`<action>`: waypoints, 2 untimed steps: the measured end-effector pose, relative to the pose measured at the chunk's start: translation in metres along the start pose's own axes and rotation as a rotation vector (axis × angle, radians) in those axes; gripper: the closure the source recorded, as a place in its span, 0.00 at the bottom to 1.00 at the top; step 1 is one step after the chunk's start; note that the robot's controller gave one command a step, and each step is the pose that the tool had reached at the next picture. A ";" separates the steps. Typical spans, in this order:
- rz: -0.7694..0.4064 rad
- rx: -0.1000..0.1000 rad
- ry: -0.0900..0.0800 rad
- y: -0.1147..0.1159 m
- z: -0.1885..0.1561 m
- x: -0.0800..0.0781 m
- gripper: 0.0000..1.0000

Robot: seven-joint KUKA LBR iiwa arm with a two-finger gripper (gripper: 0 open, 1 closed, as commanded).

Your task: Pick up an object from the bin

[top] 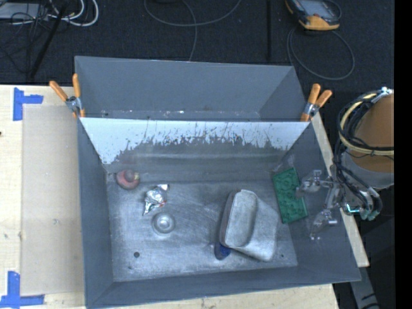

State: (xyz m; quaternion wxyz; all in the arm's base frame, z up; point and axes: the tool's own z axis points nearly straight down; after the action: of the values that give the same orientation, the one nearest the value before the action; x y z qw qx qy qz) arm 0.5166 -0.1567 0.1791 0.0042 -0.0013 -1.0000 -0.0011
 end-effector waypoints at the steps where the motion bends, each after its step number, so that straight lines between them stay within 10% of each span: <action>1: 0.119 -0.002 0.000 0.010 0.086 -0.012 0.00; 2: 0.397 -0.007 -0.025 0.011 0.101 -0.005 0.00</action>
Offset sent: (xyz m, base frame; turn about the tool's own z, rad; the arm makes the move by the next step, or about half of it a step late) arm 0.0130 0.0083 -0.0817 0.1198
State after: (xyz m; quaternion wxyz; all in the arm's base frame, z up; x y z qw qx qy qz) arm 0.5213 -0.1455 0.0783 -0.0082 -0.1984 -0.9801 -0.0038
